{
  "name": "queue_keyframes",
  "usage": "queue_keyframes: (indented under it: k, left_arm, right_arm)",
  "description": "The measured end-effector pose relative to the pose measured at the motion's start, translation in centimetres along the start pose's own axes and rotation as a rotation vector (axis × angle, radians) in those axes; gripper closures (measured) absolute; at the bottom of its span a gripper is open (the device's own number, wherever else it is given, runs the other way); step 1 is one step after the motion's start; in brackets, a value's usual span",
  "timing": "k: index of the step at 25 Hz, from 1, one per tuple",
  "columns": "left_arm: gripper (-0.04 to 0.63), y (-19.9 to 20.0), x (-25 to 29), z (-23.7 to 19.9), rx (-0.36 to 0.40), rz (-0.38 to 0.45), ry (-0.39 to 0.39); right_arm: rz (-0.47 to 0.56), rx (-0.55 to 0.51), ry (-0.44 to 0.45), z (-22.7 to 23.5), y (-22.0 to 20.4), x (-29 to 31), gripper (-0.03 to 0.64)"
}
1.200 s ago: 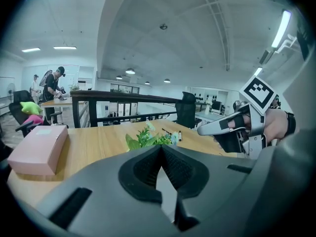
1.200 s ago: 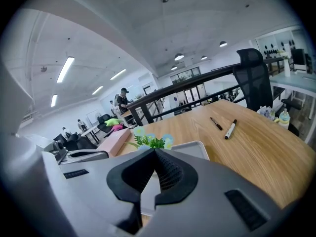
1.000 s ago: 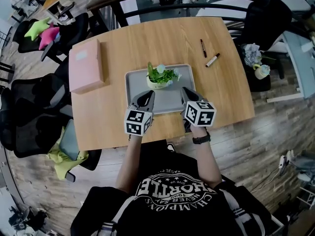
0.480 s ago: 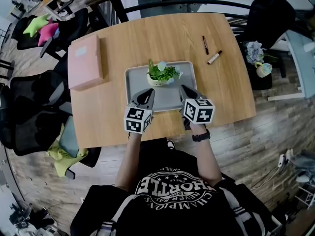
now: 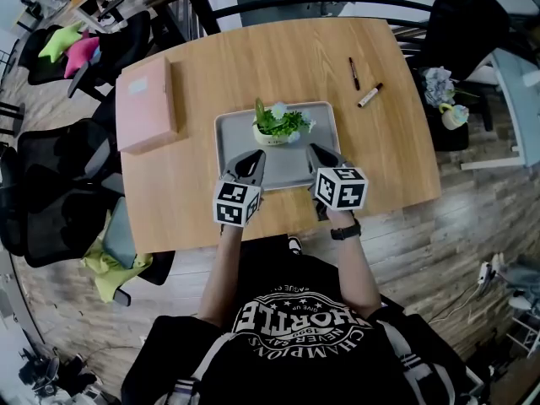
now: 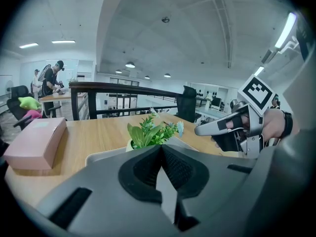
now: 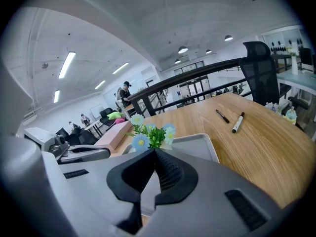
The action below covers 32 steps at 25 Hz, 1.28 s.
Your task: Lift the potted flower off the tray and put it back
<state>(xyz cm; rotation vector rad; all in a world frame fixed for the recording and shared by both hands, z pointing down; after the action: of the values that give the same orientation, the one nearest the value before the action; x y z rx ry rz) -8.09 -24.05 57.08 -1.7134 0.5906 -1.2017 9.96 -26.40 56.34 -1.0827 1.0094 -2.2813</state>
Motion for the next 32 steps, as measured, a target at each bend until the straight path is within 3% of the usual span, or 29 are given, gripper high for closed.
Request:
queue_keyframes:
  k: [14, 29, 32]
  left_arm:
    - [0.578, -1.7, 1.8, -1.5, -0.02, -0.047, -0.02]
    - [0.506, -4.5, 3.7, -2.6, -0.019, -0.106, -0.052]
    - [0.483, -4.9, 4.2, -2.8, 0.007, -0.115, -0.061]
  right_arm:
    - [-0.016, -0.067, 0.1, -0.1, -1.0, 2.5, 0.566]
    - [-0.081, -0.177, 0.125, 1.6, -2.6, 5.8, 0.458]
    - [-0.094, -0.196, 0.124, 2.1, -3.0, 6.5, 0.402]
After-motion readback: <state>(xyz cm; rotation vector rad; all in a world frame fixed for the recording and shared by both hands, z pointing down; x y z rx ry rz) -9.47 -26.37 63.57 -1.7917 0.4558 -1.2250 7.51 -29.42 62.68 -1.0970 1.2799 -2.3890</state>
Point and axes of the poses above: the fingertips, and each gripper's own axes: x forward along the fingers, z to its right, y out of its top, the point moved 6 cm from there along -x, backward along the fingers, and after that the axes turned 8 degrees about y, right-handed, at the moved point
